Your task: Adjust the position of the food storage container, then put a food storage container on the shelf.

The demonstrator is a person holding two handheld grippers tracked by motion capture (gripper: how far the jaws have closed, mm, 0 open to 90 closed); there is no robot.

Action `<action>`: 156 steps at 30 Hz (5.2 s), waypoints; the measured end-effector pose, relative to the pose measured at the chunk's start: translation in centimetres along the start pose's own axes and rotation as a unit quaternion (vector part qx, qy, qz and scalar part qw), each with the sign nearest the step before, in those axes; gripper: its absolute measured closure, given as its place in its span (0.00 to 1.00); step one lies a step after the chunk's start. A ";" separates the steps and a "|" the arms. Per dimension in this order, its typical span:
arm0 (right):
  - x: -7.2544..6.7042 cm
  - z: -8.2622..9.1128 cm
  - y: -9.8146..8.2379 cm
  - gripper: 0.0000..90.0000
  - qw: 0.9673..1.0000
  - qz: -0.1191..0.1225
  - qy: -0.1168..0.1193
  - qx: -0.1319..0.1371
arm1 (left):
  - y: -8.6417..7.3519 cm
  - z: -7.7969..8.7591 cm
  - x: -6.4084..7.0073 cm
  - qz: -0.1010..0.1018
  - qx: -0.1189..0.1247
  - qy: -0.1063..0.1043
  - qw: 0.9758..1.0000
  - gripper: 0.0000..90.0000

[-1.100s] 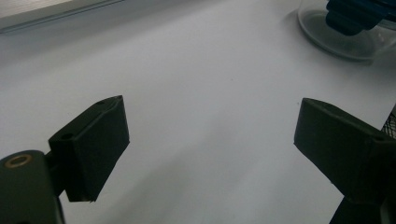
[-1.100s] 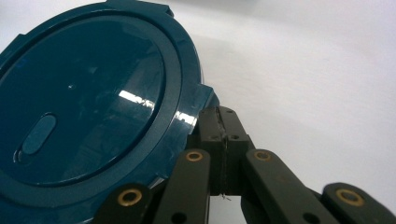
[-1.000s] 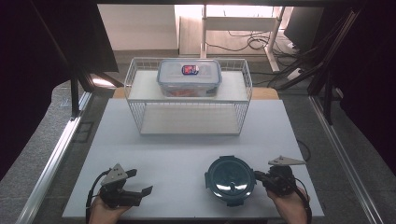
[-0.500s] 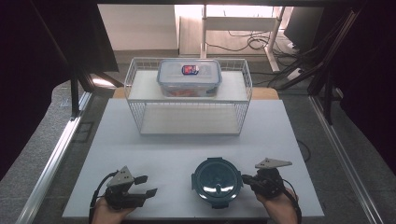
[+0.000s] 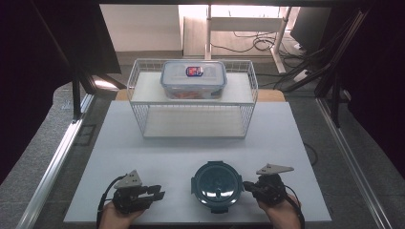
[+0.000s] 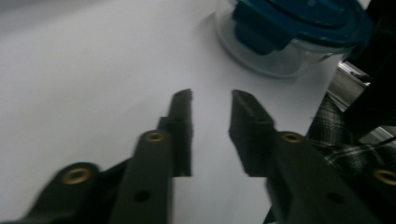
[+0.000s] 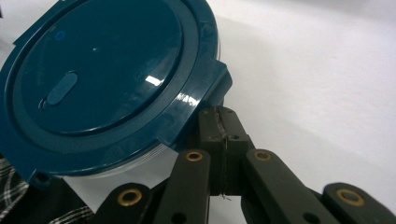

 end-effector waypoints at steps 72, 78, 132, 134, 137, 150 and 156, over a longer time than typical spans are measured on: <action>-3.1 -4.4 2.7 0.47 0.992 0.115 0.055 0.015 | 0.5 0.3 -3.3 0.022 -0.007 0.050 0.998 0.26; -2.3 -4.7 2.6 0.05 0.992 0.105 0.063 0.042 | -0.3 0.0 -3.0 -0.010 -0.014 0.049 0.999 0.02; -3.8 -8.1 6.7 0.36 0.971 -0.072 0.224 -0.052 | 3.6 -3.4 -3.2 0.113 -0.025 -0.079 0.990 0.26; -3.8 -7.9 6.5 0.37 0.969 -0.078 0.229 -0.053 | 3.4 -3.2 -3.2 0.124 -0.027 -0.083 0.988 0.28; -3.6 -7.8 6.3 0.38 0.966 -0.087 0.239 -0.057 | 3.1 -3.1 -3.4 0.137 -0.026 -0.087 0.986 0.32; -3.1 -7.2 5.5 0.53 0.953 -0.128 0.264 -0.070 | 2.7 -2.4 -3.3 0.165 -0.015 -0.125 0.978 0.44; -3.8 -5.7 5.1 0.60 0.958 -0.117 0.257 -0.047 | 2.2 -1.2 -2.2 0.169 0.017 -0.126 0.977 0.56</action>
Point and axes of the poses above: each handheld gripper's, and its own axes: z roughly backward along the jaws, y roughly out of its top, x roughly to its right, the point moved 7 cm from there along -z, roughly forward along the jaws, and after that the axes turned 1 degree about -z, right-handed, at the moved point
